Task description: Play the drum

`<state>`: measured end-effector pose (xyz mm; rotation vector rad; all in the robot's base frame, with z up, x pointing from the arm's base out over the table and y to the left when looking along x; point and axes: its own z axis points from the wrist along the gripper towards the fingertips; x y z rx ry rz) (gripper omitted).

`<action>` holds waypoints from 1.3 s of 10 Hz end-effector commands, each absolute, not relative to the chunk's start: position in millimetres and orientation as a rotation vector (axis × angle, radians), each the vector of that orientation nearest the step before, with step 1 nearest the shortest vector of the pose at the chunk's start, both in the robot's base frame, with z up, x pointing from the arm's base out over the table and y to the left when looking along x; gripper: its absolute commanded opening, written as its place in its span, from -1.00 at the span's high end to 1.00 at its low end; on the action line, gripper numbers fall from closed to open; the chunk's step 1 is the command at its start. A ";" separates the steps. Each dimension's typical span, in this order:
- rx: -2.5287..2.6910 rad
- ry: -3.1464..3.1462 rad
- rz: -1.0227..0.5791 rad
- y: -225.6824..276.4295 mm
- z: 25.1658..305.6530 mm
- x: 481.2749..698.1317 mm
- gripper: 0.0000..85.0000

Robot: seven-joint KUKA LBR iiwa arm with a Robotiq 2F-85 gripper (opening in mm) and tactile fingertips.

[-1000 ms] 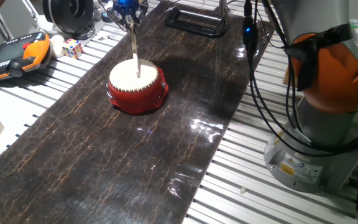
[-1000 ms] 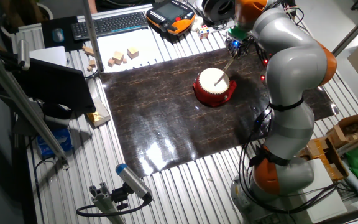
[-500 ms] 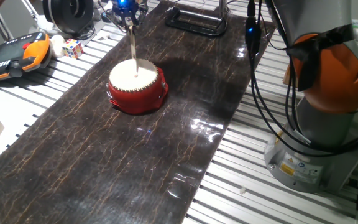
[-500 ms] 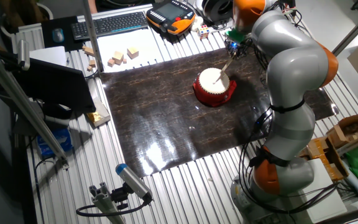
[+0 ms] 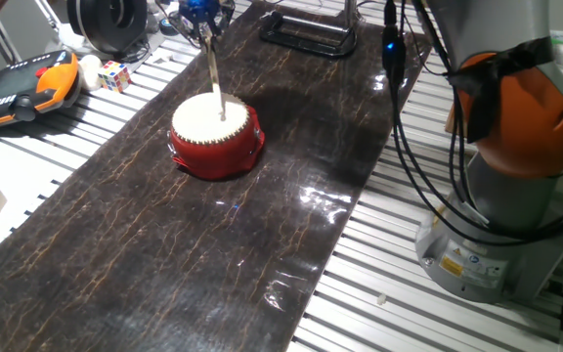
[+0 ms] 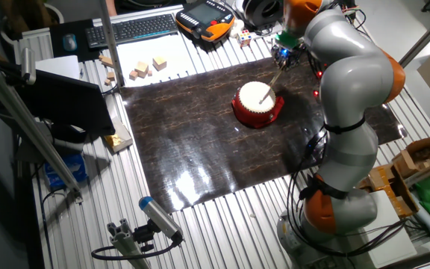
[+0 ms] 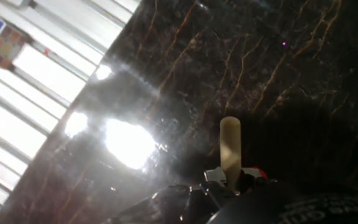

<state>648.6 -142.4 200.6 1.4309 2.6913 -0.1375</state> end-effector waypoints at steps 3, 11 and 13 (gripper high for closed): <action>1.457 2.631 -0.130 -141.9 196.6 651.3 0.51; 1.420 2.675 -0.151 -141.8 199.9 649.0 0.50; 1.426 2.646 -0.160 -140.5 198.7 649.5 0.51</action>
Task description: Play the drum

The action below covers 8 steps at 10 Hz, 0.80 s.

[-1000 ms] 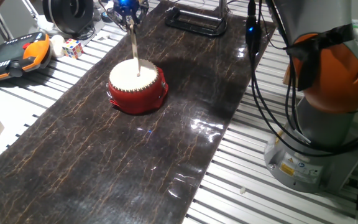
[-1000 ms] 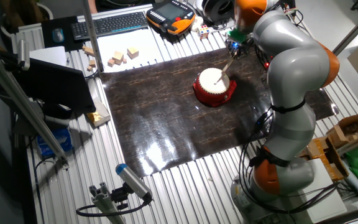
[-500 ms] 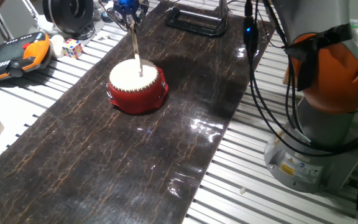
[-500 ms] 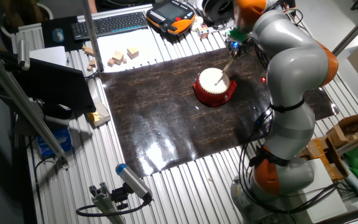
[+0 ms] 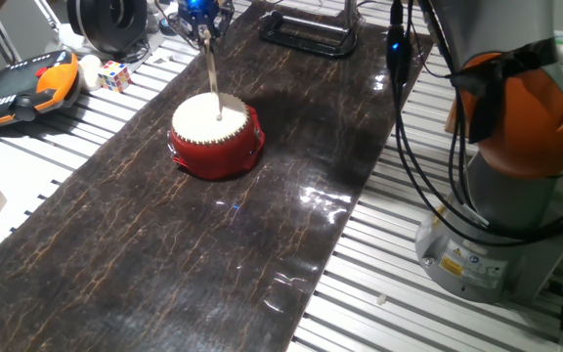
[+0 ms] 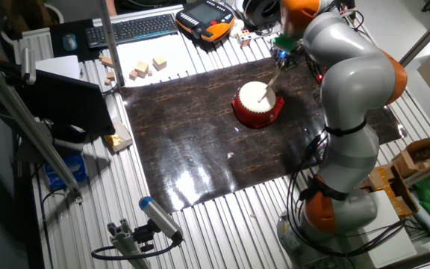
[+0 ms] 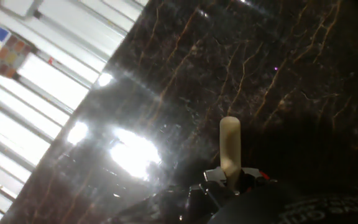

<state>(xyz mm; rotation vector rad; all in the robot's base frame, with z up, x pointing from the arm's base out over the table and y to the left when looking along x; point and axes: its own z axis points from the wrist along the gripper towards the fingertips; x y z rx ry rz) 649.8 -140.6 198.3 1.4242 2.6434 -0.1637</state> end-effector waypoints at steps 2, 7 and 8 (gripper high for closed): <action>1.427 2.620 -0.169 -139.7 195.4 652.2 0.51; 1.248 2.836 -0.198 -145.2 203.4 644.5 0.50; 1.164 2.882 -0.229 -147.7 203.9 642.5 0.50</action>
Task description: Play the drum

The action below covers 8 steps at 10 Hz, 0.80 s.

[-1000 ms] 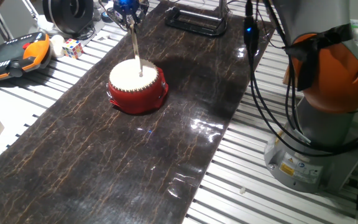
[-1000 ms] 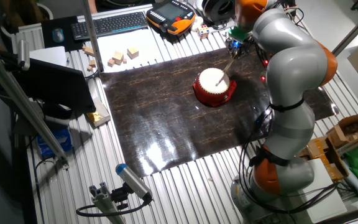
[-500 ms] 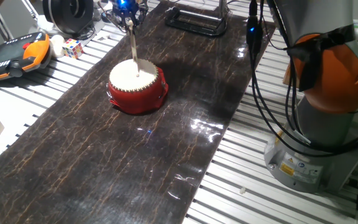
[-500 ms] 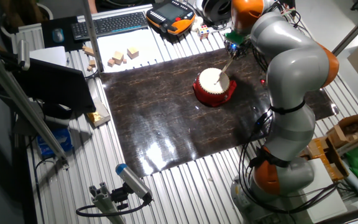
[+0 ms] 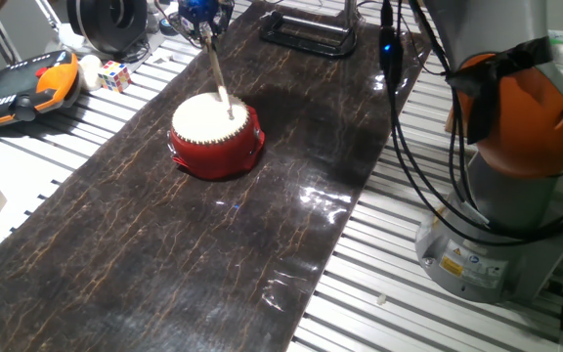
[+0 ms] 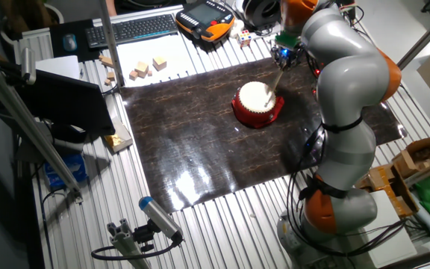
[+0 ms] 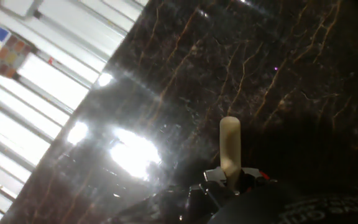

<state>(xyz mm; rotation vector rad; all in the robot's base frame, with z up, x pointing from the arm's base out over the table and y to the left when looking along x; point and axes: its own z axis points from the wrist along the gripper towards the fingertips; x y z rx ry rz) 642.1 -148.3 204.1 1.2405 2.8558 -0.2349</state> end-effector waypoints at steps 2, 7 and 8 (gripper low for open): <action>1.017 2.954 -0.261 -151.9 203.6 639.4 0.51; 0.584 3.099 -0.278 -177.9 193.7 629.0 0.50; 0.502 3.116 -0.287 -181.9 190.8 627.9 0.51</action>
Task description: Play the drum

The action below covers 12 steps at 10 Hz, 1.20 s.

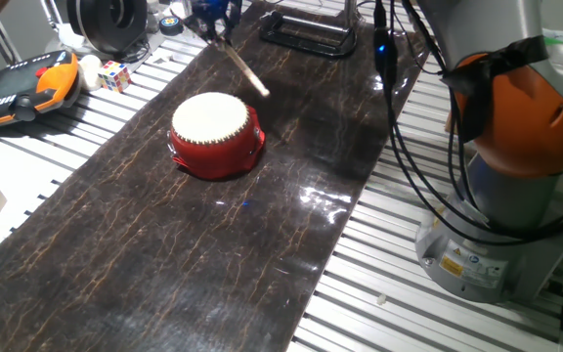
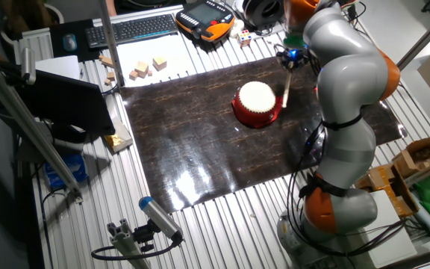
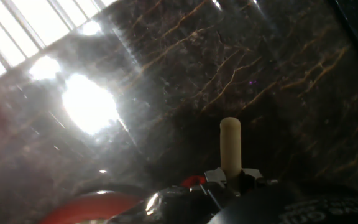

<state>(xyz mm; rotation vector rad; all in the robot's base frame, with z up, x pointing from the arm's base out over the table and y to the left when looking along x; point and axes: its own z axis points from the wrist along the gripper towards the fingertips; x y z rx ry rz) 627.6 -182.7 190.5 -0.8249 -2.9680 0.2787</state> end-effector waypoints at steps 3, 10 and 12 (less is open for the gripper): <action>-0.395 -3.080 0.251 -188.6 180.2 627.7 0.51; -0.369 -3.093 0.170 -195.3 146.4 639.9 0.52; -0.362 -3.091 0.166 -195.5 138.5 641.4 0.52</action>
